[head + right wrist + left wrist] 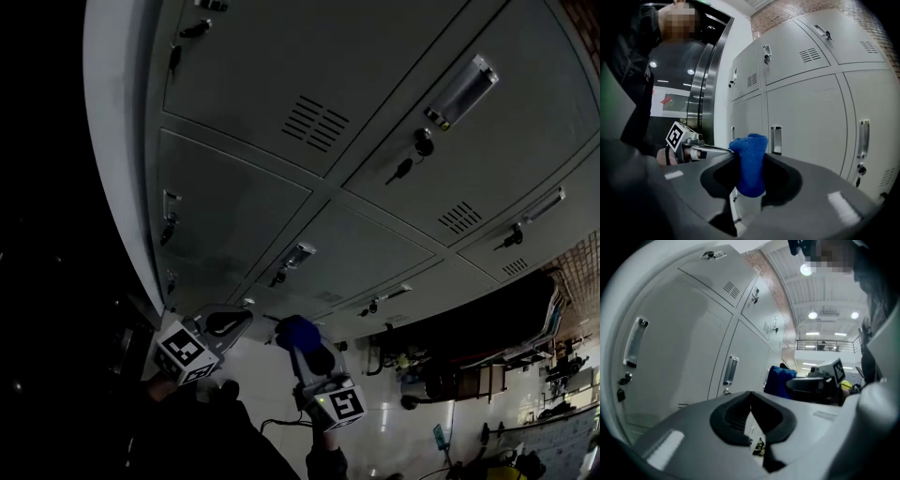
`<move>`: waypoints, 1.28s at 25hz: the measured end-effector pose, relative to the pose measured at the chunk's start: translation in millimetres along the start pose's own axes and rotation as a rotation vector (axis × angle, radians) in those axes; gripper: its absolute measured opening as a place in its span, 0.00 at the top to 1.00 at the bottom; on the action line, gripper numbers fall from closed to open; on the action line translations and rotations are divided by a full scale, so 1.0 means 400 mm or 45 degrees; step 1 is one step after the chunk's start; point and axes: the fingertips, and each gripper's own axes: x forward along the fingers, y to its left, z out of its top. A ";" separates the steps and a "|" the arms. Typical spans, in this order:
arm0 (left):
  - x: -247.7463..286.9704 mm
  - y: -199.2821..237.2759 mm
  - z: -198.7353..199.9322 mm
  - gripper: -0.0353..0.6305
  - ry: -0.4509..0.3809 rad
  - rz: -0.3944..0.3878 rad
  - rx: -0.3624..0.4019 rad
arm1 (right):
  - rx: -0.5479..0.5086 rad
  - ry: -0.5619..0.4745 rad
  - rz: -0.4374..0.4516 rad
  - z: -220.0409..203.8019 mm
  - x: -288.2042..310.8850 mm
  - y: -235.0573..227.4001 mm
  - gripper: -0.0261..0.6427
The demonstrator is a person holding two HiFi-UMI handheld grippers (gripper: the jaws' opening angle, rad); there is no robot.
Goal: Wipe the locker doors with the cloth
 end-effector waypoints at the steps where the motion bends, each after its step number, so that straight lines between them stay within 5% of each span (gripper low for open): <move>1: 0.011 0.018 0.013 0.98 -0.010 -0.008 0.018 | -0.019 -0.016 -0.008 0.025 0.021 -0.017 0.78; 5: 0.026 0.069 0.013 0.98 -0.023 0.021 -0.013 | -0.171 -0.060 -0.038 0.136 0.073 -0.072 0.78; 10: 0.050 0.088 0.036 0.98 -0.059 0.011 -0.038 | -0.660 -0.046 -0.150 0.307 0.143 -0.135 0.78; 13: 0.057 0.079 0.041 0.98 -0.040 -0.012 -0.023 | -0.818 -0.045 -0.171 0.381 0.184 -0.136 0.78; 22: 0.062 0.076 0.027 0.98 -0.026 -0.029 -0.048 | -1.049 0.048 -0.185 0.494 0.251 -0.134 0.78; 32: 0.058 0.069 -0.019 0.98 -0.017 -0.039 -0.101 | -1.051 0.172 -0.205 0.419 0.277 -0.144 0.78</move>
